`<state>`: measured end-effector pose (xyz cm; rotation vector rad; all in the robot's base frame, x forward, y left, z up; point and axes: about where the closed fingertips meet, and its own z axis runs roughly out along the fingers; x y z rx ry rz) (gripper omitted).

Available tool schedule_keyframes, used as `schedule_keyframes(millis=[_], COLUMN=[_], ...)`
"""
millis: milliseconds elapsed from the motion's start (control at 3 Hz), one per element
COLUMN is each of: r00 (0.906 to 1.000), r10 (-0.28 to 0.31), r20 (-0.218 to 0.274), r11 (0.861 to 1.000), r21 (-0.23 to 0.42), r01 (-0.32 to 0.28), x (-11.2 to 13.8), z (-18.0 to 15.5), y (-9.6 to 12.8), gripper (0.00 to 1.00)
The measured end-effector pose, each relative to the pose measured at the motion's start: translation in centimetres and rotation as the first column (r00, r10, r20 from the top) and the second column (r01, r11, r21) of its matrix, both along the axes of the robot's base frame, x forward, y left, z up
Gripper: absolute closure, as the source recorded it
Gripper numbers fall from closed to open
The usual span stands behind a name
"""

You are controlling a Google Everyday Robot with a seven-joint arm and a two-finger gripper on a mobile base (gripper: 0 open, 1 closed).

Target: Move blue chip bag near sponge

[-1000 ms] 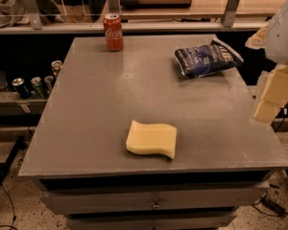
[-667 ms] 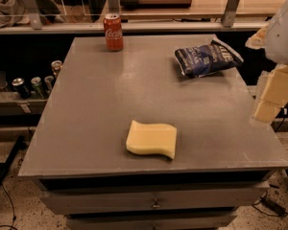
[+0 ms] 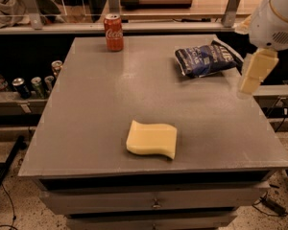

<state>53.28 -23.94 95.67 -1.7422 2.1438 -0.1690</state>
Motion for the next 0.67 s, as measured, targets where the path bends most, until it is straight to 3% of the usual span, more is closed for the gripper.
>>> schedule_keyframes(millis=[333, 667], r00=[0.9985, 0.9922], r10=[-0.023, -0.081], r20=[0.050, 0.094], r11=[1.000, 0.997], r21=[0.002, 0.009], r01=[0.023, 0.081], x=[5.0, 8.8], z=[-1.1, -2.2], y=[-1.1, -2.2], gripper=[0.00, 0.00])
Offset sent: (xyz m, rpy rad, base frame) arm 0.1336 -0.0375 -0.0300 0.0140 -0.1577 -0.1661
